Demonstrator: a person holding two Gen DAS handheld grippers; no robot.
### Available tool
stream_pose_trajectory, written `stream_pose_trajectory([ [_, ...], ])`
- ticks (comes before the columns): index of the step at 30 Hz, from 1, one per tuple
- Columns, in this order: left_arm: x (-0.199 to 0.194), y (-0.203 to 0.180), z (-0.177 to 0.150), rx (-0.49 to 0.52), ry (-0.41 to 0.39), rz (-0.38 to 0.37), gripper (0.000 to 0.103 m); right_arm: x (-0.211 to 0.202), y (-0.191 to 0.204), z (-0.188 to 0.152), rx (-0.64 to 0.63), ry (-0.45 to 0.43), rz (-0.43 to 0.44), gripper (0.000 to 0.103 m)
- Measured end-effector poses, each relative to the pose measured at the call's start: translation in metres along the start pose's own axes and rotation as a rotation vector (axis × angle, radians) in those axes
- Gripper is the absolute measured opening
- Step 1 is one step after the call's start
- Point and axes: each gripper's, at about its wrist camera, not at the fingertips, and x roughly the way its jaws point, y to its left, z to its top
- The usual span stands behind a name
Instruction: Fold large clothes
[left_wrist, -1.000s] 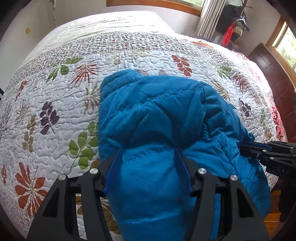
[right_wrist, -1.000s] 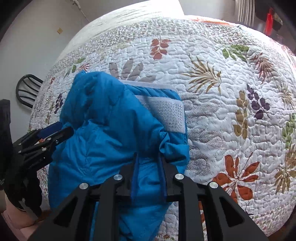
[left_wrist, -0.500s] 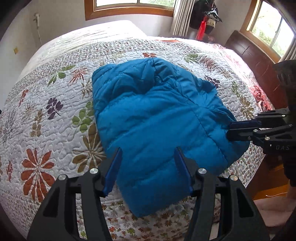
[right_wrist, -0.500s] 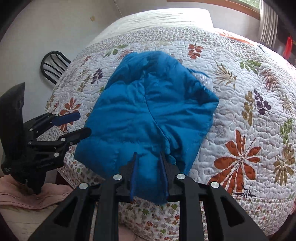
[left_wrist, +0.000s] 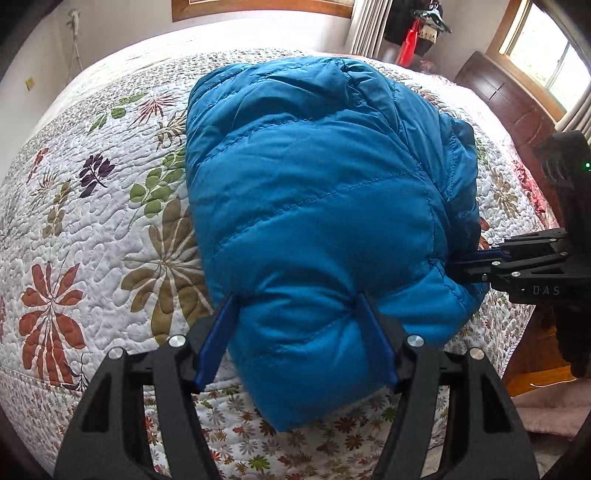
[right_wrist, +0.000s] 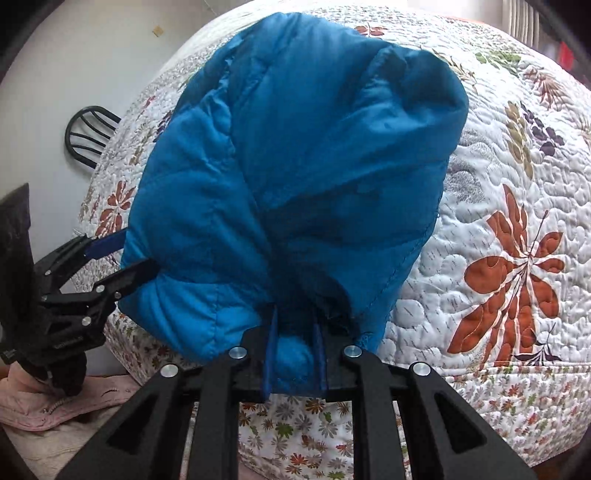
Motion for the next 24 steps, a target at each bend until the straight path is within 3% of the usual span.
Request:
stream_pose_trajectory([
  [4,-0.009,0.009,0.004,-0.045,-0.001,-0.047,0.066,-0.017,0.004,0.002,-0.009,-0.026,0.005,0.019],
  [7,-0.021,0.026,0.010,-0.109,-0.017,-0.092,0.067,-0.045,0.004,0.002,0.002,-0.086,0.083,0.039],
  [8,-0.026,0.034,0.012,-0.131,-0.030,-0.102,0.072,-0.056,0.004,0.002,0.001,-0.119,0.101,0.049],
  [9,-0.029,0.041,0.014,-0.153,-0.042,-0.114,0.076,-0.066,0.004,0.003,0.000,-0.150,0.097,0.061],
  [11,-0.031,0.057,0.019,-0.197,-0.058,-0.146,0.081,-0.080,0.000,0.006,-0.007,-0.198,0.070,0.074],
  [14,-0.021,0.078,0.028,-0.256,-0.046,-0.195,0.083,-0.080,-0.017,0.018,0.037,-0.213,0.085,0.081],
  [18,0.005,0.105,0.037,-0.347,-0.009,-0.322,0.083,-0.061,-0.047,0.028,0.119,-0.178,0.215,0.084],
  [24,0.049,0.123,0.040,-0.415,0.047,-0.500,0.086,-0.022,-0.079,0.037,0.208,-0.115,0.329,0.089],
])
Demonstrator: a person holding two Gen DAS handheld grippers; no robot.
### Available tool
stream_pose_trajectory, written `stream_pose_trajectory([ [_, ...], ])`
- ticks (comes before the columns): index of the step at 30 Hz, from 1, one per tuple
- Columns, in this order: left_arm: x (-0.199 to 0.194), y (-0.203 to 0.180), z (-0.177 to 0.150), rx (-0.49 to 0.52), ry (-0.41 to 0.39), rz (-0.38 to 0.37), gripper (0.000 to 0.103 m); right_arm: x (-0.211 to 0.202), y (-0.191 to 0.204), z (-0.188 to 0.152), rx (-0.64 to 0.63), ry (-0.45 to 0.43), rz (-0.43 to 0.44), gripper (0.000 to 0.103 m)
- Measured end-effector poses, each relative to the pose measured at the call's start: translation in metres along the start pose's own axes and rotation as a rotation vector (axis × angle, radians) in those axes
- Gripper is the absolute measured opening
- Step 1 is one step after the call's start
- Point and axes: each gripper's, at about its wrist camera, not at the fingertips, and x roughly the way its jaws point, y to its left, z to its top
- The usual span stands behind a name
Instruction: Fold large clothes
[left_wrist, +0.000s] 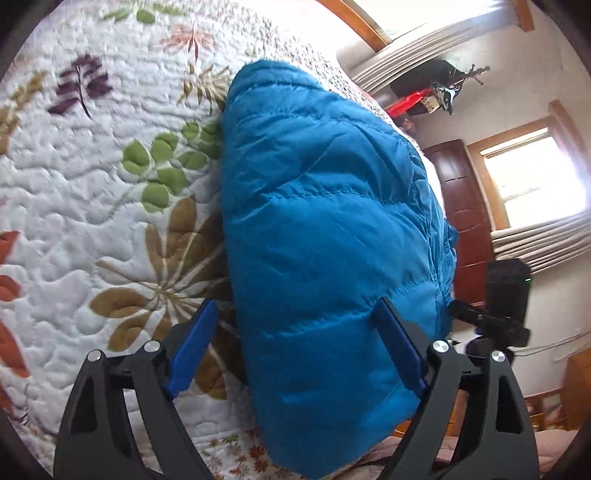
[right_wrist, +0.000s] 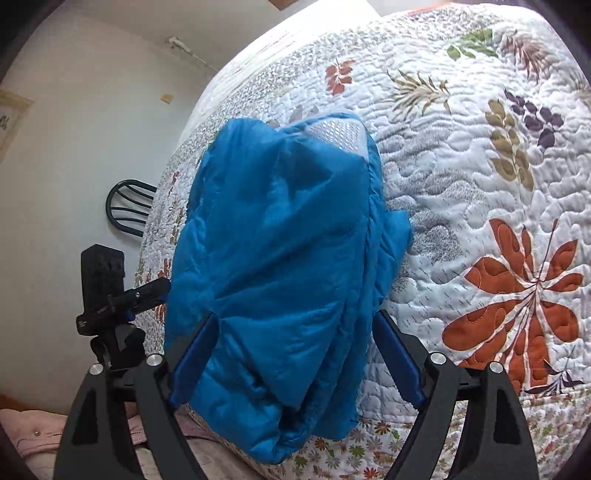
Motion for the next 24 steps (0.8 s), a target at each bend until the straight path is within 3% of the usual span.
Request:
stream_pose_trajectory([
  [6,0.026,0.018,0.010,-0.049,0.041,-0.159,0.089,0.020,-0.023,0.004,0.048,0.031,0.125,0.099],
  [11,0.050,0.025,0.022,-0.054,0.079,-0.211,0.092,0.042,-0.038,0.006,0.099,0.061,0.222,0.100],
  [16,0.064,0.014,0.029,-0.017,0.106,-0.209,0.093,0.053,-0.031,0.009,0.088,0.058,0.261,0.100],
  [18,0.066,0.007,0.029,0.006,0.103,-0.203,0.091,0.057,-0.023,0.009,0.064,0.061,0.261,0.093],
  [21,0.062,-0.002,0.033,0.035,0.077,-0.194,0.074,0.055,-0.016,0.009,0.048,0.039,0.276,0.075],
  [24,0.054,-0.014,0.031,0.067,0.052,-0.196,0.062,0.048,-0.008,0.004,0.037,0.014,0.277,0.066],
])
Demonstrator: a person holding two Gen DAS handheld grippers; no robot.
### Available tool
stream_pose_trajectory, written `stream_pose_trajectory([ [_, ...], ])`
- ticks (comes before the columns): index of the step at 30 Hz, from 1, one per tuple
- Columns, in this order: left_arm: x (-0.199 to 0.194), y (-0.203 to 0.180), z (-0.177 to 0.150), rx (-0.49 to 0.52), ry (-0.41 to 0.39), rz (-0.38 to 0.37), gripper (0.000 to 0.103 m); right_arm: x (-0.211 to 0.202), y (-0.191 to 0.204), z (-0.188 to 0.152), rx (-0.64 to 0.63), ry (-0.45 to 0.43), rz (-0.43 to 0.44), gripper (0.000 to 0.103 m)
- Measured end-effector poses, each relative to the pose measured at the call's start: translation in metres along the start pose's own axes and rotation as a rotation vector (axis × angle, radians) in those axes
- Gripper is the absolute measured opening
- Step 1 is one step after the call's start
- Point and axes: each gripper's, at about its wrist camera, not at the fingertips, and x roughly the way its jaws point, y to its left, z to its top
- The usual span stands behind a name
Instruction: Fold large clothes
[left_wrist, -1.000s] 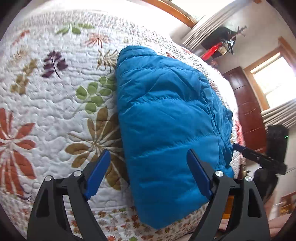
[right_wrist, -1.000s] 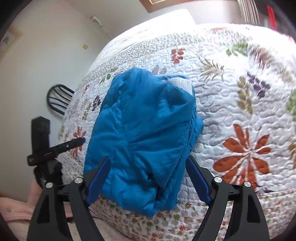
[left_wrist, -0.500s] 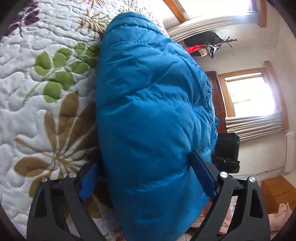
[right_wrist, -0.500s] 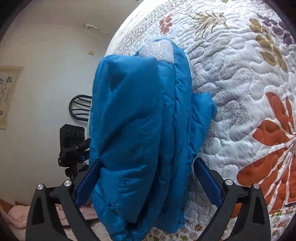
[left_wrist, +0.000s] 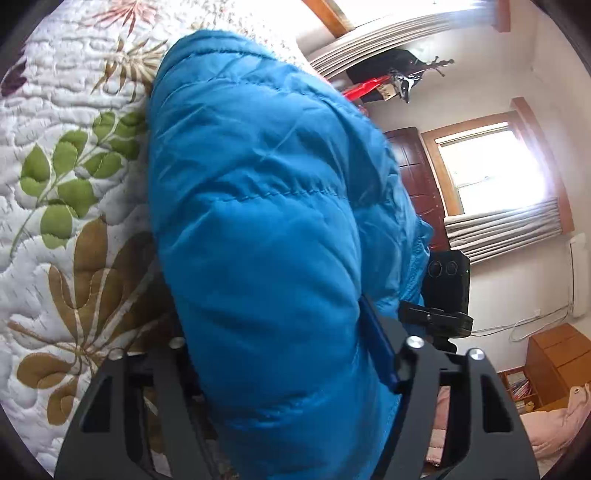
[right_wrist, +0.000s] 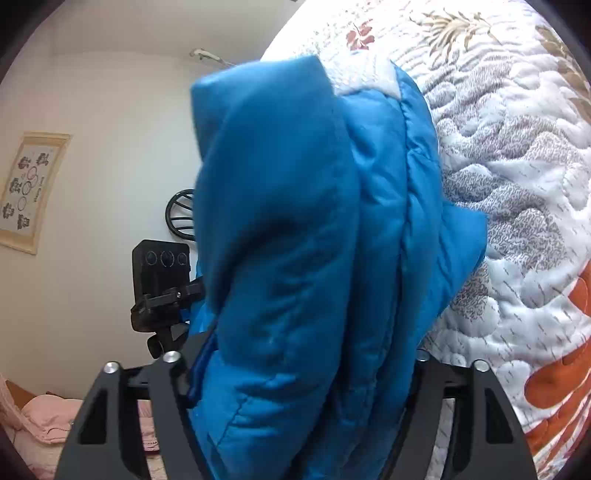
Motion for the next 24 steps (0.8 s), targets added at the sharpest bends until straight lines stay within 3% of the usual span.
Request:
stream_pose_trajectory([
  [6,-0.018,-0.024,0.000,0.055,-0.050,-0.003,0.060,-0.015,0.035,-0.009,-0.068,-0.053,-0.030,0.062],
  [11,-0.055,-0.036,0.010,0.103,-0.107,-0.015,0.060,-0.014,0.081,-0.005,-0.153,-0.083,-0.040,0.061],
  [15,-0.095,-0.037,0.028,0.136,-0.164,-0.004,0.060,0.005,0.120,0.019,-0.226,-0.081,-0.029,0.061],
  [24,-0.166,0.001,0.082,0.157,-0.243,0.051,0.061,0.073,0.170,0.083,-0.288,-0.052,-0.011,0.061],
])
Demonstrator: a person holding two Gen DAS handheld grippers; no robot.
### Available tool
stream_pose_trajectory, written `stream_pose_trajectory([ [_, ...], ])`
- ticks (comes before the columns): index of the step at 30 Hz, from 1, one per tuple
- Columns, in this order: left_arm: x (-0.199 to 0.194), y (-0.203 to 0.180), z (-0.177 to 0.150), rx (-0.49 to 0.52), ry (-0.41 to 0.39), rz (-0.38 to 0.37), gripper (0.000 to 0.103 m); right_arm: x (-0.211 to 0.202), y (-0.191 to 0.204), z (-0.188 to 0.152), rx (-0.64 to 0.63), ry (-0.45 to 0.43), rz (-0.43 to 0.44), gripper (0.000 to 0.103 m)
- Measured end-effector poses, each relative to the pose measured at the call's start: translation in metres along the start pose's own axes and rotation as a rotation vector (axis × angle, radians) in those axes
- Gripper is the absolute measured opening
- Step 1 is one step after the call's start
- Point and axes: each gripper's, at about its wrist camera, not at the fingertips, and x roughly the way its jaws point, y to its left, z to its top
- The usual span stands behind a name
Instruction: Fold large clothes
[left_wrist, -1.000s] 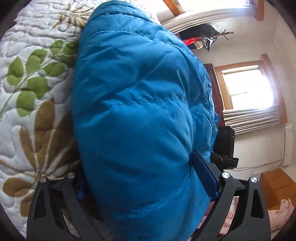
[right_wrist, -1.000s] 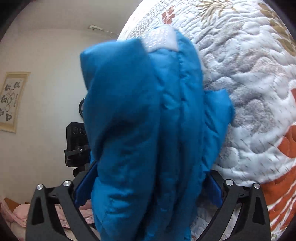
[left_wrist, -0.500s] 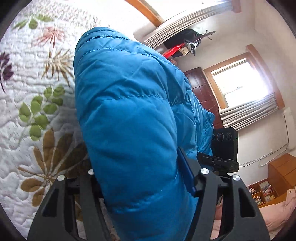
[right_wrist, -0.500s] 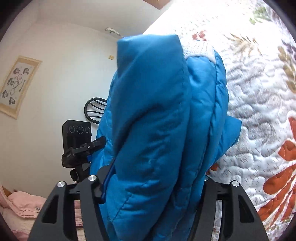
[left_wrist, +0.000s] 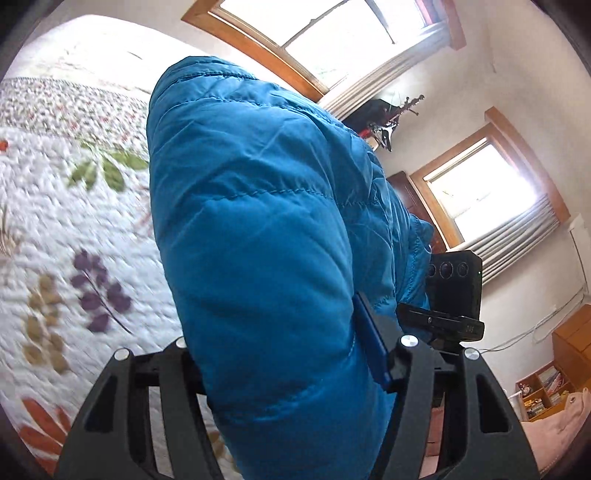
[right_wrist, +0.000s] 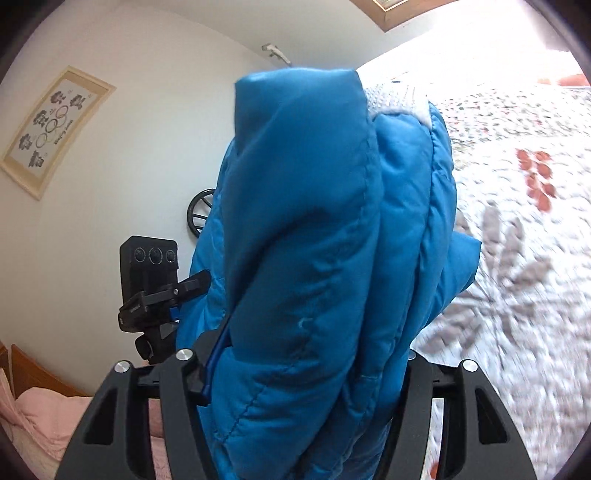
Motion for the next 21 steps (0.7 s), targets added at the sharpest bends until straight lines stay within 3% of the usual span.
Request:
stream_pose_trajectory([
  [3,-0.009,0.029,0.023,-0.009,-0.008,0.008,0.061,0.029,-0.001,0.025,0.001,0.009,0.001,0.061],
  [9,-0.009,0.081,0.058,-0.041,0.004,0.033,0.061,0.073,-0.018,0.044,0.045,0.039,0.007,0.061],
  [15,-0.001,0.139,0.076,-0.093,0.039,0.039,0.061,0.098,-0.036,0.037,0.106,0.072,-0.019,0.061],
  [21,0.020,0.179,0.064,-0.143,0.091,0.051,0.065,0.116,-0.064,0.013,0.185,0.108,-0.021,0.063],
])
